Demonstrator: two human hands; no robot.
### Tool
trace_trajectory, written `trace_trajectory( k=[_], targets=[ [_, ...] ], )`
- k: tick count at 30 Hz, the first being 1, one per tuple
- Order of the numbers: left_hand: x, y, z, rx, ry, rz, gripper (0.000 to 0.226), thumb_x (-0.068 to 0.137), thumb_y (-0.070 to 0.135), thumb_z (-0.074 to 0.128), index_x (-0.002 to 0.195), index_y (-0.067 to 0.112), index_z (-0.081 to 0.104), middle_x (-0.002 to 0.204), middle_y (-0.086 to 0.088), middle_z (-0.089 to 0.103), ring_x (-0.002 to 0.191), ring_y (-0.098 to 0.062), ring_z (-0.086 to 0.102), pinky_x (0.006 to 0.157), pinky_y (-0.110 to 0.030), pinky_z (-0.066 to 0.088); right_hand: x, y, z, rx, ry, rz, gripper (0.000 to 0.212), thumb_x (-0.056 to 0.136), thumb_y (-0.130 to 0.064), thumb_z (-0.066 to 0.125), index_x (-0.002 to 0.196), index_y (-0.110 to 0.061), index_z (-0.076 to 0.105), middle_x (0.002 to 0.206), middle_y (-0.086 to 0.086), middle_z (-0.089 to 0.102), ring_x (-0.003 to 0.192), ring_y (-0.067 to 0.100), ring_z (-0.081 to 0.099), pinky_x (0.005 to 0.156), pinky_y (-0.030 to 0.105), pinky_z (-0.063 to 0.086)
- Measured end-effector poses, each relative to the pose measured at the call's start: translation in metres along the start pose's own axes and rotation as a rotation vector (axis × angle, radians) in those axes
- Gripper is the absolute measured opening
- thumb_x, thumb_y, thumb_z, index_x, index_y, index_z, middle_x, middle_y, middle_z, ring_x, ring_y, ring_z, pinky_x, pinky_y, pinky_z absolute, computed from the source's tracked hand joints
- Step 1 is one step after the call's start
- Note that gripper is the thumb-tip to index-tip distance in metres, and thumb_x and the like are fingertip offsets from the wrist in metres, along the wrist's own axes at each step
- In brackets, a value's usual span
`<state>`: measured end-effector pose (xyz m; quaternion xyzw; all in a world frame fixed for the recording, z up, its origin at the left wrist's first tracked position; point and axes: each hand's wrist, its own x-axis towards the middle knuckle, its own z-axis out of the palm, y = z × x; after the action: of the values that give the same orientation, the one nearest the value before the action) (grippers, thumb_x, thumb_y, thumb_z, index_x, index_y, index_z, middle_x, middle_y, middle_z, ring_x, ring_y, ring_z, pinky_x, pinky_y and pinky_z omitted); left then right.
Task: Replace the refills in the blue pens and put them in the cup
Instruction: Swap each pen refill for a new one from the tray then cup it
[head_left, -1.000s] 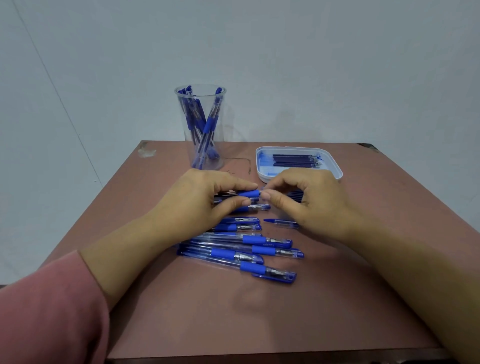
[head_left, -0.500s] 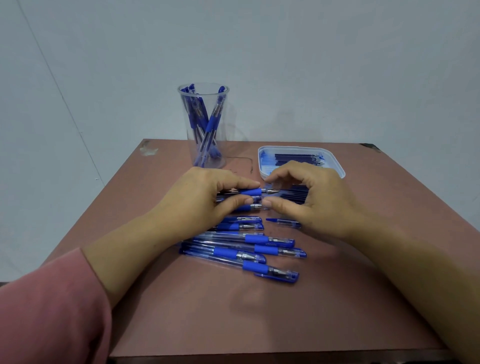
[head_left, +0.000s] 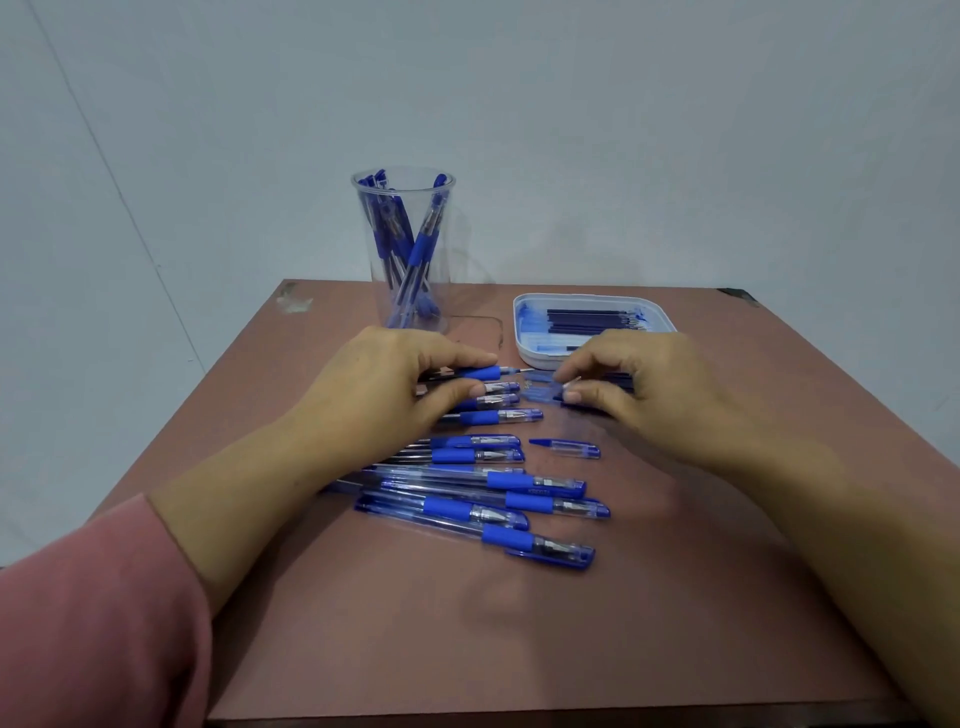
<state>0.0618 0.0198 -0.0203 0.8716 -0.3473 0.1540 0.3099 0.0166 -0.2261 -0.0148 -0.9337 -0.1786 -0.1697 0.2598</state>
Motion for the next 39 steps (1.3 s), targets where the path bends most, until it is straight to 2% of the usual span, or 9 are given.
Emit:
trace_trajectory(
  k=[4,9,13,17,20,24,30,35,39],
  targets=[
    [0.0,-0.001,-0.001,0.02,-0.012,-0.016,0.029,0.086,0.033,0.072,0.114,0.037,0.07,0.101,0.019,0.072,0.088,0.005,0.062,0.081,-0.024,0.054,0.001,-0.003,-0.004,-0.184,-0.308,-0.056,0.017,0.093,-0.02,0.06,0.103,-0.03,0.07,0.087,-0.026,0.053,0.091,-0.012,0.044,0.08,0.007,0.033],
    [-0.001,0.0,0.0,0.029,-0.015,-0.015,0.028,0.085,0.031,0.073,0.113,0.037,0.071,0.1,0.018,0.073,0.084,0.007,0.061,0.078,-0.018,0.051,0.005,-0.01,0.001,-0.211,-0.376,-0.106,0.02,0.094,-0.021,0.059,0.107,-0.032,0.069,0.09,-0.022,0.055,0.091,-0.011,0.04,0.083,0.011,0.034],
    [-0.001,0.0,0.0,0.021,-0.021,-0.009,0.029,0.085,0.032,0.073,0.113,0.038,0.071,0.098,0.019,0.072,0.08,0.009,0.06,0.079,-0.018,0.052,0.003,-0.008,-0.003,-0.119,-0.309,-0.067,0.022,0.093,-0.02,0.059,0.108,-0.034,0.068,0.09,-0.03,0.054,0.1,-0.006,0.045,0.083,0.007,0.034],
    [-0.001,0.0,0.001,0.003,-0.034,0.0,0.029,0.085,0.033,0.072,0.114,0.039,0.07,0.09,0.031,0.065,0.083,0.011,0.06,0.075,-0.008,0.046,0.003,0.0,-0.007,-0.057,-0.067,-0.113,0.019,0.088,-0.02,0.067,0.104,-0.031,0.069,0.092,-0.028,0.06,0.092,-0.001,0.057,0.083,0.022,0.047],
    [-0.002,0.003,0.003,-0.032,-0.038,0.035,0.029,0.085,0.033,0.071,0.114,0.037,0.07,0.094,0.027,0.068,0.087,0.011,0.062,0.076,-0.008,0.047,0.001,-0.004,0.0,0.041,0.052,-0.119,0.02,0.084,-0.027,0.072,0.103,-0.029,0.068,0.093,-0.023,0.062,0.09,0.0,0.061,0.081,0.02,0.051],
    [-0.003,0.006,0.004,-0.066,-0.036,0.078,0.029,0.086,0.03,0.071,0.115,0.036,0.07,0.099,0.024,0.07,0.089,0.008,0.064,0.079,-0.016,0.052,0.003,-0.011,0.011,0.089,0.067,-0.12,0.019,0.083,-0.031,0.073,0.1,-0.037,0.066,0.091,-0.024,0.064,0.09,-0.001,0.062,0.079,0.017,0.049],
    [-0.002,0.003,0.002,-0.038,-0.027,0.054,0.03,0.085,0.033,0.072,0.115,0.036,0.069,0.099,0.028,0.067,0.092,0.011,0.061,0.082,-0.013,0.051,0.0,-0.005,0.003,0.068,0.072,-0.075,0.007,0.085,-0.024,0.071,0.09,-0.028,0.069,0.084,-0.019,0.067,0.084,0.001,0.063,0.077,0.023,0.051],
    [-0.002,0.003,0.003,-0.04,-0.032,0.065,0.03,0.085,0.034,0.07,0.116,0.036,0.069,0.097,0.03,0.065,0.092,0.011,0.062,0.081,-0.009,0.048,-0.003,-0.007,0.0,0.154,0.054,-0.056,0.024,0.081,-0.029,0.074,0.104,-0.035,0.067,0.095,-0.023,0.067,0.094,-0.006,0.063,0.086,0.017,0.05],
    [-0.002,0.004,0.003,-0.036,-0.037,0.076,0.031,0.085,0.036,0.069,0.116,0.036,0.069,0.102,0.021,0.071,0.092,0.009,0.063,0.081,-0.011,0.05,0.0,-0.011,0.005,0.134,0.043,-0.094,0.02,0.085,-0.019,0.071,0.101,-0.031,0.072,0.092,-0.025,0.068,0.091,-0.003,0.064,0.083,0.022,0.052]
  ],
)
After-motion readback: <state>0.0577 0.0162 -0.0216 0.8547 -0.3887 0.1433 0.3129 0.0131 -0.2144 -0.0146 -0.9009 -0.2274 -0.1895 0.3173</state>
